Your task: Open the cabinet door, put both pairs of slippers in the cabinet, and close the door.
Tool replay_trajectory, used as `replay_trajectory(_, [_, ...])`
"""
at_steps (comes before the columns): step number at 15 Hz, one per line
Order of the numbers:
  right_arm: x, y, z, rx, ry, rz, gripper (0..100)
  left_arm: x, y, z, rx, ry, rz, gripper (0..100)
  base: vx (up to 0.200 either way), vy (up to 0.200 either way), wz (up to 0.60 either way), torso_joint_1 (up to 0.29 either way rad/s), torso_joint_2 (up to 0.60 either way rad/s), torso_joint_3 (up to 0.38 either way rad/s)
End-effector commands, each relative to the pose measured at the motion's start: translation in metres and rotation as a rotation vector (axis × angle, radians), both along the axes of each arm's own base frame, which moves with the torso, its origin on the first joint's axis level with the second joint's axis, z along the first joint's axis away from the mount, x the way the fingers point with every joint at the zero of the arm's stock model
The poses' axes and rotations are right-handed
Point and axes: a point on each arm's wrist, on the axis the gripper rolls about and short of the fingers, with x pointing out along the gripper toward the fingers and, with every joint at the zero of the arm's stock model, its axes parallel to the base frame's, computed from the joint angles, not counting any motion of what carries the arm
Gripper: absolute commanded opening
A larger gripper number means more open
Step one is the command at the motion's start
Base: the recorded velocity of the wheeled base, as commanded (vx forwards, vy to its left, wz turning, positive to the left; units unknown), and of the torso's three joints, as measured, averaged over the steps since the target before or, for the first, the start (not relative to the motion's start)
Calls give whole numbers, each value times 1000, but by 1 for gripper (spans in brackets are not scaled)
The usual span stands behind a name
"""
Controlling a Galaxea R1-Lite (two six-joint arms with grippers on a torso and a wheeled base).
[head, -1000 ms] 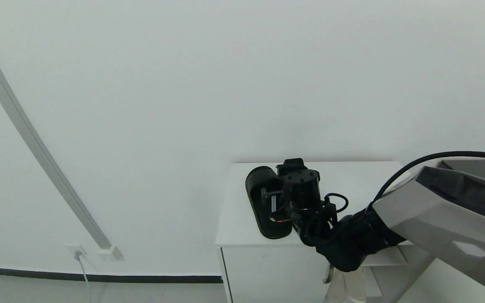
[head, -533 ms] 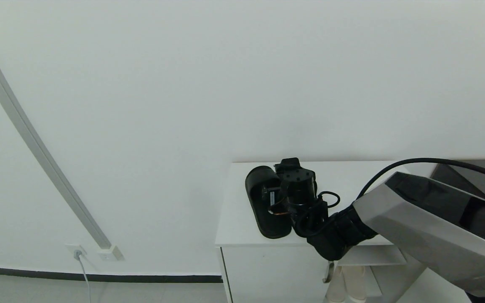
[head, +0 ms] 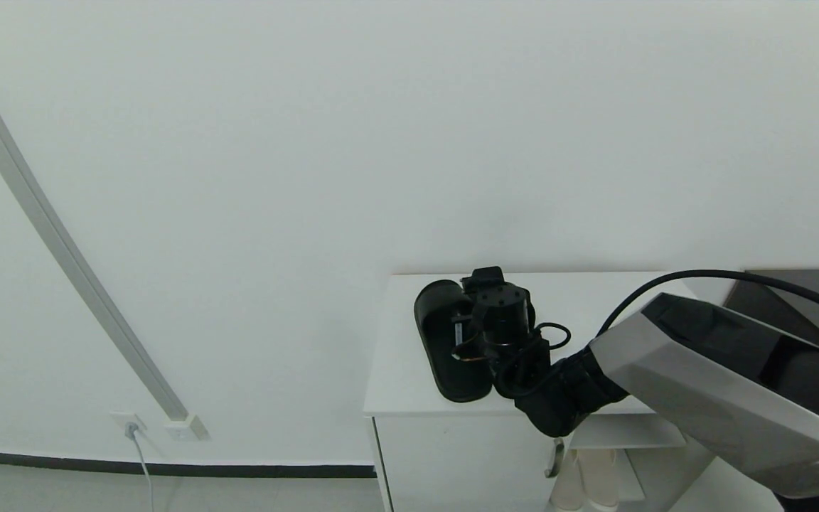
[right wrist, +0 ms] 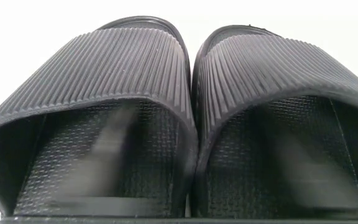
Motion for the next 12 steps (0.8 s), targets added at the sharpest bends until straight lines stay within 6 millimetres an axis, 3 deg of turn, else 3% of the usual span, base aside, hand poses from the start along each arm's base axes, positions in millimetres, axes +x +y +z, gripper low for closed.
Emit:
replay_trajectory(1, [-1,0,0,0,0,1,0,0,0,0,0,0,1,0,0,0,0,0,0,0])
replay_trajectory(5, [-6,-5,19,15,-20,-2,0,0,0,0,0,0,1,0,0,0,0,0,0,0])
replay_trajectory(12, [-61,-46,91,18,-68,61,0,0,0,0,-2,0,-1,0,0,0,0,0,0,0])
